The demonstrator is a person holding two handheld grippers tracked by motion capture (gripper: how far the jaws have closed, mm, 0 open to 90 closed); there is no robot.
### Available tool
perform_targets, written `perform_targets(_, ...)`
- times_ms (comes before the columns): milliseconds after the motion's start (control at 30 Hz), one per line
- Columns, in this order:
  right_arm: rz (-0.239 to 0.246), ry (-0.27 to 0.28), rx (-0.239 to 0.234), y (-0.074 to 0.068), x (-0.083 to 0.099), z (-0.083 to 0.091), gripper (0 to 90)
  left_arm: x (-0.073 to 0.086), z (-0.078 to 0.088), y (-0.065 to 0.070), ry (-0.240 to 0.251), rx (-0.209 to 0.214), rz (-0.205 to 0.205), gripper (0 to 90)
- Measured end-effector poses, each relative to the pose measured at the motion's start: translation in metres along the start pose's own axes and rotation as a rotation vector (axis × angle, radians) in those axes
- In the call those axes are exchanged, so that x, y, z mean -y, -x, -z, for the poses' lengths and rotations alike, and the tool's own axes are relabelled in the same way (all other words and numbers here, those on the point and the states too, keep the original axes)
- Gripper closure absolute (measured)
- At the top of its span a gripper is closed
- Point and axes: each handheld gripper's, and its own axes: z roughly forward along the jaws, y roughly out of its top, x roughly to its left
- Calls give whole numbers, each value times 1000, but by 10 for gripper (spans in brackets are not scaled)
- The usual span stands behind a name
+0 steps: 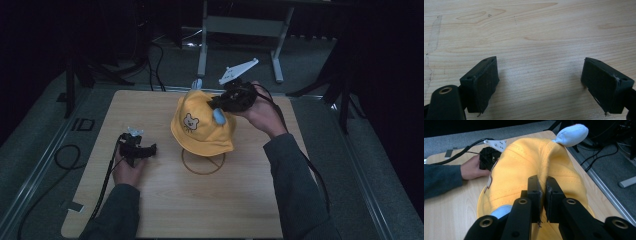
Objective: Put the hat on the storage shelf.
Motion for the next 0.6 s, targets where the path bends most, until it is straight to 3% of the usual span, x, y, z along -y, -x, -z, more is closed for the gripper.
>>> perform_targets(267, -12, 5, 18, -1, -1, -5, 809, 0, 0, 0, 0, 0, 1, 146)
perform_targets(300, -12, 5, 18, -1, -1, -5, 775, 0, 0, 0, 0, 0, 0, 146)
perform_targets(333, -33, 59, 25, 1, -1, 2, 672, 0, 0, 0, 0, 0, 0, 146)
perform_targets(400, -36, 65, 52, 2, -1, 6, 578, 0, 0, 0, 0, 0, 0, 146)
perform_targets(500, -50, 66, 76, 3, 0, 10, 494, 0, 0, 0, 0, 0, 0, 146)
perform_targets(600, -61, 87, 90, 4, 1, 15, 468, 0, 0, 0, 0, 0, 0, 146)
